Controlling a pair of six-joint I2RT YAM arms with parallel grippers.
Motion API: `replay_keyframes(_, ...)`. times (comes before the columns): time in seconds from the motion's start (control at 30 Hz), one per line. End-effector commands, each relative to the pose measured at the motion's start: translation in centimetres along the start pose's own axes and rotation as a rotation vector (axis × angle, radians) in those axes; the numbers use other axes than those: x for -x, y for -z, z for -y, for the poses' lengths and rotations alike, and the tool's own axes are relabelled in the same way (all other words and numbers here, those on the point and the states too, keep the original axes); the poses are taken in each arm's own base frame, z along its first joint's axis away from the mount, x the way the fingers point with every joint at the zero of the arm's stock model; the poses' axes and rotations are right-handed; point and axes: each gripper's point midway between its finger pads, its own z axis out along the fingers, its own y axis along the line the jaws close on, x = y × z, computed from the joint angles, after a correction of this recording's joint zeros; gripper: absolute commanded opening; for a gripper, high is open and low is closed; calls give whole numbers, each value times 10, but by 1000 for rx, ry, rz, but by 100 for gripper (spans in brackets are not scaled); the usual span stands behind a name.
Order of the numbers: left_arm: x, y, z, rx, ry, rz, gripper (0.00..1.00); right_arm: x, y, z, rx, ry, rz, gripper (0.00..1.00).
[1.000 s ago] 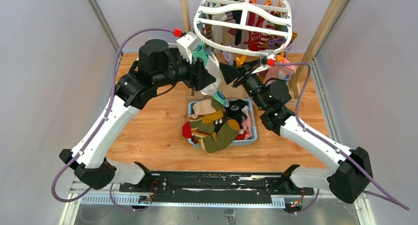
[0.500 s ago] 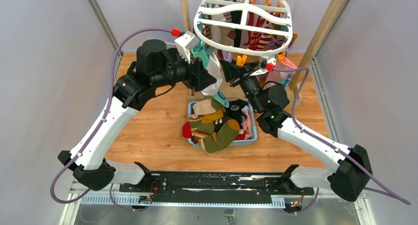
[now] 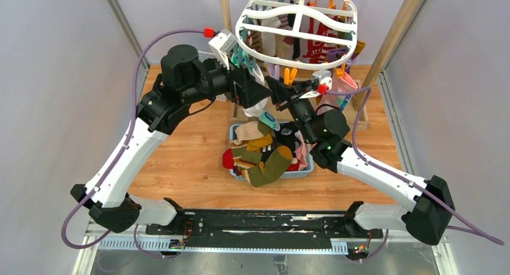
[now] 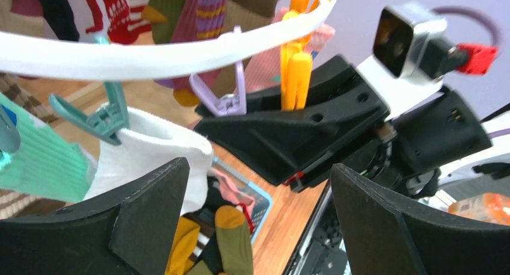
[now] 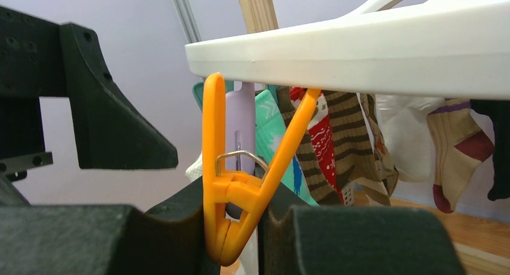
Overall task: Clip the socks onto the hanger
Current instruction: Open the clamp at the hanger.
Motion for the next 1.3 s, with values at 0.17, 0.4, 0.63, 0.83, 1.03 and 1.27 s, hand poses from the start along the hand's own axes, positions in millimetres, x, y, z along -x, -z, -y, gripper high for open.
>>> replay_keyframes(0.17,59,-8,19,-52,99,181,91,11,-13,-26,57,10,32,7)
replay_keyframes(0.4,50,-20,4,-4,132,168,80,6,-20,-36,80,38,12,7)
replay_keyframes(0.63,50,-18,-12,91,134,184,73,3,-21,-37,85,41,8,7)
replay_keyframes(0.83,39,-17,-31,187,147,170,67,2,-23,-38,89,40,4,7)
replay_keyframes(1.03,33,-18,-32,185,167,155,67,1,-23,-38,90,44,-1,7)
replay_keyframes(1.27,36,-18,-32,184,168,167,67,-1,-24,-42,103,34,-6,7)
